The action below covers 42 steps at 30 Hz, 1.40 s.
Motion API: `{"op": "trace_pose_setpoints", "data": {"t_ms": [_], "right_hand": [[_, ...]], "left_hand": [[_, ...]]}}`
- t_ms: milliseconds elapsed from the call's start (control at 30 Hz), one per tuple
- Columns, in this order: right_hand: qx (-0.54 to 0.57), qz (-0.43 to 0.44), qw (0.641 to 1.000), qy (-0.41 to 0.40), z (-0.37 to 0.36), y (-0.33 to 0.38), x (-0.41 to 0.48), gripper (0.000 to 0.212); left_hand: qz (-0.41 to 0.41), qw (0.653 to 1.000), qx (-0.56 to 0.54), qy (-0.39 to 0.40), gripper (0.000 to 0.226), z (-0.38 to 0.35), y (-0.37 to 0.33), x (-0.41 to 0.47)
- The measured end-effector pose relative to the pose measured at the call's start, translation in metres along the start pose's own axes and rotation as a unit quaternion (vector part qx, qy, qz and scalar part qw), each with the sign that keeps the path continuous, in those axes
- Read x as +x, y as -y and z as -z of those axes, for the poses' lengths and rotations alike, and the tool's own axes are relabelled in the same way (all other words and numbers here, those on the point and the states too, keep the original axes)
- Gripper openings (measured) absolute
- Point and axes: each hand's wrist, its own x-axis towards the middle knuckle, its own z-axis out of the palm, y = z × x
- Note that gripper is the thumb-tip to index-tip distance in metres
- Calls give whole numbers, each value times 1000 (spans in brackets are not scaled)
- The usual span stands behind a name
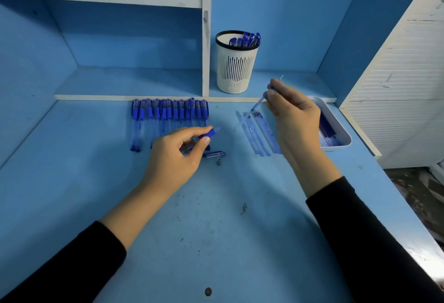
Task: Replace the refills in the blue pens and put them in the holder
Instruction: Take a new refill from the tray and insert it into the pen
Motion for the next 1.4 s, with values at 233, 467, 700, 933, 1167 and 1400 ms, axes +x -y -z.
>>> {"op": "trace_pose_setpoints", "data": {"t_ms": [233, 467, 700, 933, 1167, 1400], "right_hand": [[-322, -109, 907, 250, 8, -3, 34, 26], [-505, -18, 819, 270, -10, -15, 53, 19], [-550, 27, 799, 242, -16, -23, 49, 12], [-527, 33, 826, 197, 11, 9, 49, 8], [-617, 57, 775, 123, 71, 41, 54, 13], [-682, 20, 721, 120, 86, 29, 56, 20]], "left_hand": [[-49, 999, 12, -8, 23, -2, 2, 17], [-111, 993, 24, 1, 21, -17, 6, 38], [-156, 987, 43, -10, 21, -19, 14, 39], [-154, 987, 35, 5, 22, -17, 14, 37], [-188, 981, 41, 26, 24, -18, 8, 35], [-210, 976, 54, 23, 23, -18, 4, 33]]}}
